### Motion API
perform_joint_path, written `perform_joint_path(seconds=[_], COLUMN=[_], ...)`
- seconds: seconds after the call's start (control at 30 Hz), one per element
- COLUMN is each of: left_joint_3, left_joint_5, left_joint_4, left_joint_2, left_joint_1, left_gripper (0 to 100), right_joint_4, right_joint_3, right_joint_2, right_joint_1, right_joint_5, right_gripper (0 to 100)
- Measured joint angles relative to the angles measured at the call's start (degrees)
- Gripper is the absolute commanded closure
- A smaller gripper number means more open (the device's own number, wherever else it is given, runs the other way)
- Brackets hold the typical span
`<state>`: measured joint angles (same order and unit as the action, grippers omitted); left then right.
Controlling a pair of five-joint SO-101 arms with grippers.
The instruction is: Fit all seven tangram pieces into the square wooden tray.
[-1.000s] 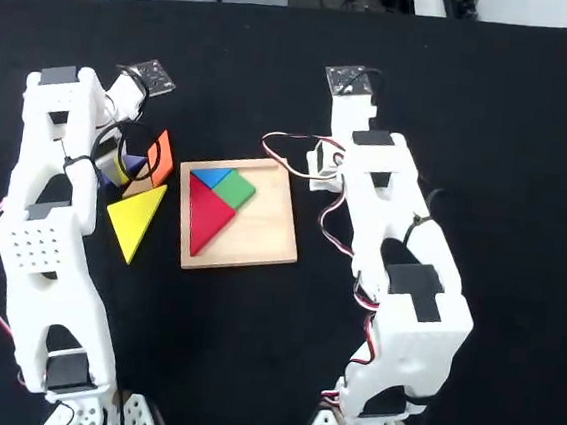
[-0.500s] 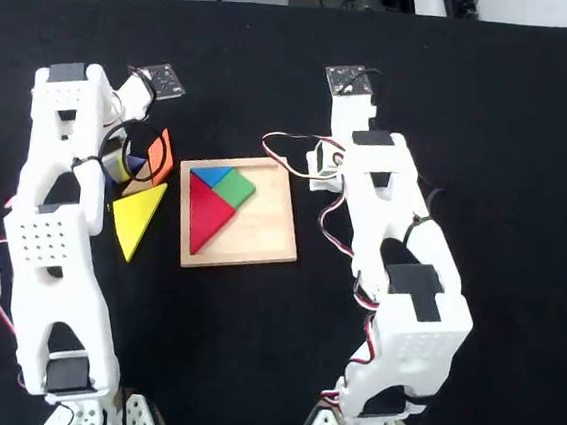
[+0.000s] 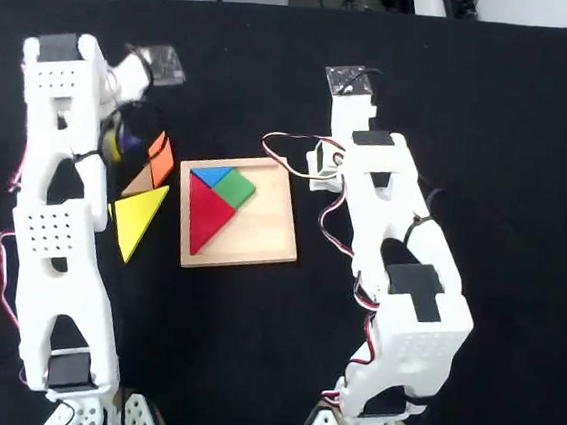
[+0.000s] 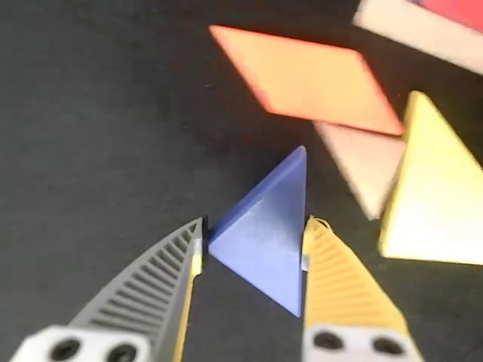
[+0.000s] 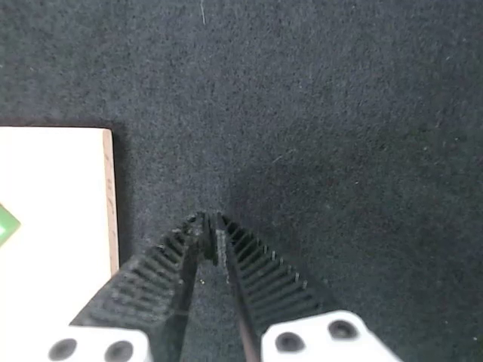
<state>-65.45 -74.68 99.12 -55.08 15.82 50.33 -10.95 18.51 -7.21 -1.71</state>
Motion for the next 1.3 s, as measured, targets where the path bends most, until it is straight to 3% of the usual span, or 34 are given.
perform_joint_path(seconds=[0.23, 0.43, 0.6, 0.73, 1.1, 1.3], left_joint_3=[-9.5, -1.1, 3.3, 3.3, 3.2, 3.2], left_joint_5=[0.1, -0.5, -2.5, -2.5, -2.5, 1.0], left_joint_4=[1.3, 1.3, -0.8, -4.9, -5.1, -6.0], left_joint_2=[1.1, 7.0, 7.2, 3.4, -2.6, -2.6], left_joint_1=[-7.6, -22.3, -30.9, -31.8, -32.3, -33.3], left_gripper=[93, 93, 93, 93, 93, 80], right_joint_4=[0.0, 0.0, 0.0, 0.0, 0.0, 0.0], right_joint_3=[0.0, 0.0, 0.0, 0.0, 0.0, 0.0], right_joint_2=[0.0, 0.0, 0.0, 0.0, 0.0, 0.0], right_joint_1=[2.7, 11.4, 13.2, 13.5, 14.7, 14.9], right_joint_5=[1.2, 11.2, 13.6, 13.6, 13.8, 13.8], right_gripper=[98.8, 98.8, 98.8, 98.8, 98.7, 98.7])
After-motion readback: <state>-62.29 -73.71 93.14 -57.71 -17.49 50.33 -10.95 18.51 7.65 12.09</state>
